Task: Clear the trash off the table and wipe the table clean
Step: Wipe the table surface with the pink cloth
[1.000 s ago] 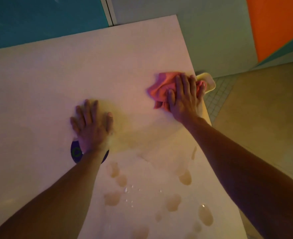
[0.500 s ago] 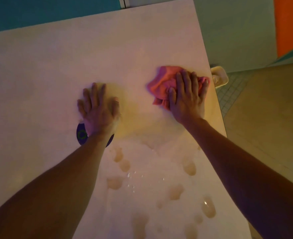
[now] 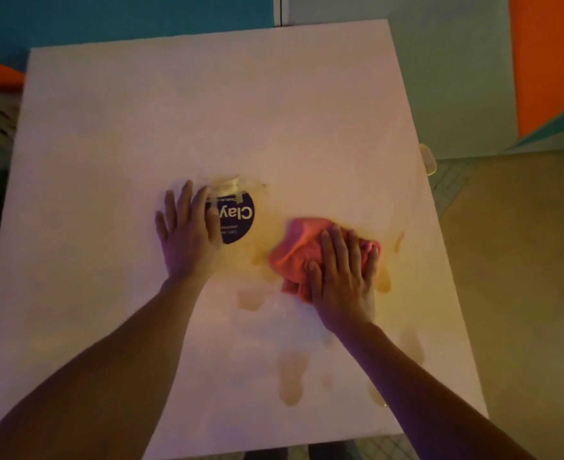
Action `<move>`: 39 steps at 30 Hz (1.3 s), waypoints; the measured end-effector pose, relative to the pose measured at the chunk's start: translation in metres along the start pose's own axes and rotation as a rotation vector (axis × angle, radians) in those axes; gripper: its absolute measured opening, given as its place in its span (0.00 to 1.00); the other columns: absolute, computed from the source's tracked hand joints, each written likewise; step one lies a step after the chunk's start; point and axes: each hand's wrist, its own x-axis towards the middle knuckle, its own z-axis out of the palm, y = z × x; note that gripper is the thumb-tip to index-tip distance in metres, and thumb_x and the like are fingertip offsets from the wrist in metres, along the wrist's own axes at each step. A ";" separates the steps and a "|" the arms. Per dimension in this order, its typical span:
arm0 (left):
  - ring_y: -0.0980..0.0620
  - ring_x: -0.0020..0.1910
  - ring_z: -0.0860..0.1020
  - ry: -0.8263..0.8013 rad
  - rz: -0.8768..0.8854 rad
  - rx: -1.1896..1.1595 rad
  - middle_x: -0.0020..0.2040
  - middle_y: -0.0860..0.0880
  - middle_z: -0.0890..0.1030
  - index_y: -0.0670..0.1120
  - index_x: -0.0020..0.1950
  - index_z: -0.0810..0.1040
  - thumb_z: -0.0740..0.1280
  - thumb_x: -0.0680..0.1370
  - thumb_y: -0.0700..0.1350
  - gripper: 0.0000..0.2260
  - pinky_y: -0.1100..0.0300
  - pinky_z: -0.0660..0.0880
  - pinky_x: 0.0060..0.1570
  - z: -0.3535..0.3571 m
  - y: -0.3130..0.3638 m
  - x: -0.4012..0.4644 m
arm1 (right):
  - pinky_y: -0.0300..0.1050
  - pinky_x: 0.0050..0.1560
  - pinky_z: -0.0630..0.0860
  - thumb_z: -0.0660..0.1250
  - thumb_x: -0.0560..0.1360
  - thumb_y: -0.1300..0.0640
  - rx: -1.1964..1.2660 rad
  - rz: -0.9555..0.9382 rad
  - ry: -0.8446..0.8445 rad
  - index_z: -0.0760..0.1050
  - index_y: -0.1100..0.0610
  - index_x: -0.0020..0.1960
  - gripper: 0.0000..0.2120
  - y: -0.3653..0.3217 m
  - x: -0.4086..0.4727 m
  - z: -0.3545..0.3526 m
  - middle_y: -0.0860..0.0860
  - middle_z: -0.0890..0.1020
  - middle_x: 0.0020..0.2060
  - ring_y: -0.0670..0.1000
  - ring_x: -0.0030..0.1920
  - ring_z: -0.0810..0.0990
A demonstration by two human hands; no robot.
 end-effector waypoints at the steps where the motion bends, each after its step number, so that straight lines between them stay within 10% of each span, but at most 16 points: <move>1: 0.40 0.77 0.60 -0.007 -0.046 0.021 0.78 0.50 0.64 0.52 0.75 0.67 0.56 0.83 0.53 0.21 0.40 0.58 0.73 -0.006 -0.017 -0.016 | 0.68 0.75 0.51 0.54 0.82 0.45 -0.005 0.023 -0.006 0.62 0.56 0.78 0.28 -0.005 -0.006 -0.001 0.54 0.63 0.78 0.59 0.78 0.59; 14: 0.40 0.79 0.57 -0.062 -0.132 0.125 0.80 0.50 0.60 0.53 0.79 0.62 0.52 0.81 0.54 0.25 0.40 0.53 0.75 -0.021 -0.080 -0.082 | 0.68 0.75 0.49 0.53 0.81 0.46 0.003 0.199 0.023 0.63 0.58 0.77 0.28 -0.077 0.040 0.011 0.55 0.65 0.76 0.62 0.76 0.61; 27: 0.40 0.77 0.61 -0.028 -0.070 0.116 0.78 0.49 0.65 0.52 0.76 0.68 0.56 0.77 0.50 0.26 0.39 0.58 0.73 -0.023 -0.088 -0.082 | 0.67 0.75 0.51 0.56 0.82 0.45 0.147 -0.202 -0.025 0.65 0.53 0.77 0.26 -0.173 0.016 0.023 0.50 0.65 0.77 0.58 0.78 0.59; 39: 0.41 0.78 0.59 -0.029 -0.097 0.087 0.79 0.51 0.63 0.52 0.77 0.66 0.54 0.78 0.50 0.26 0.40 0.56 0.74 -0.023 -0.085 -0.081 | 0.66 0.76 0.49 0.54 0.82 0.45 0.128 -0.148 -0.028 0.66 0.53 0.76 0.25 -0.187 0.050 0.026 0.50 0.65 0.77 0.59 0.78 0.59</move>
